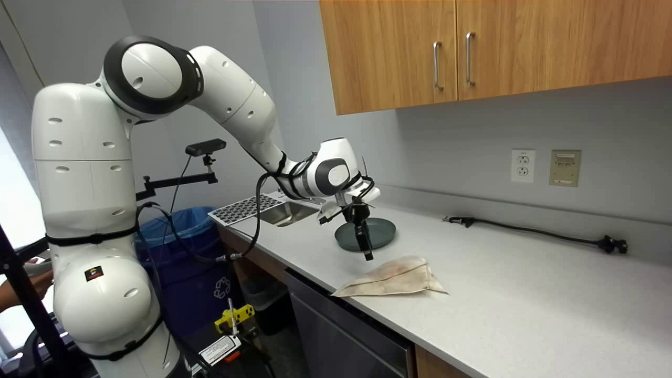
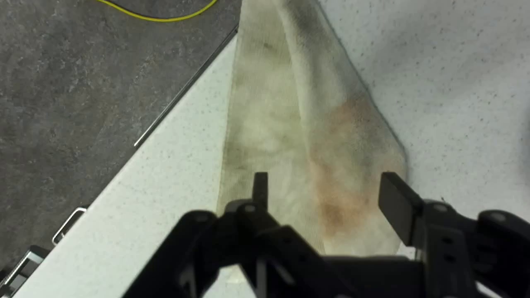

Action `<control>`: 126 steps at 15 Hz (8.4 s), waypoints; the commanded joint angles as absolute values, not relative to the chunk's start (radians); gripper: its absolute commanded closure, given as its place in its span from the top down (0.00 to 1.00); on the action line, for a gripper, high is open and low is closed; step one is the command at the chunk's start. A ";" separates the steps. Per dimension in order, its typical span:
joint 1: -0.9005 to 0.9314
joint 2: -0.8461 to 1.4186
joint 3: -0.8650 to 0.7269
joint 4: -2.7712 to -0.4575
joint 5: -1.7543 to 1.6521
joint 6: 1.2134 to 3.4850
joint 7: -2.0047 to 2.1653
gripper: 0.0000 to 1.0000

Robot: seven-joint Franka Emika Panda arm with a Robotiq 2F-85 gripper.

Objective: Unfold the towel

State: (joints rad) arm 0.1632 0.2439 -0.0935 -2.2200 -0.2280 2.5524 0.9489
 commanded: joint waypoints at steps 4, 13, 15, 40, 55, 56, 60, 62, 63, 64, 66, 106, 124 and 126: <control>0.129 0.314 -0.143 -2.137 -0.304 2.573 0.953 0.62; 0.106 0.438 -0.191 -2.068 -0.286 2.633 0.928 0.00; 0.109 0.466 -0.207 -2.058 -0.288 2.631 0.932 0.00; 0.141 0.603 -0.346 -2.018 -0.285 2.579 1.021 0.00; 0.264 0.529 -0.419 -2.018 -0.483 2.585 1.191 0.72; 0.277 0.522 -0.419 -2.011 -0.512 2.586 1.219 0.79; 0.301 0.491 -0.402 -2.001 -0.590 2.568 1.324 1.00; 0.295 0.478 -0.383 -2.006 -0.609 2.572 1.360 1.00; 0.290 0.475 -0.372 -2.005 -0.611 2.571 1.371 1.00; 0.283 0.481 -0.361 -1.997 -0.608 2.574 1.387 1.00; 0.270 0.500 -0.337 -1.976 -0.581 2.571 1.413 1.00; 0.447 0.685 -0.459 -1.746 -0.726 2.668 1.772 0.01; 0.261 0.642 -0.165 -1.807 -0.661 2.797 1.509 0.01; 0.254 0.641 -0.151 -1.812 -0.614 2.796 1.452 0.01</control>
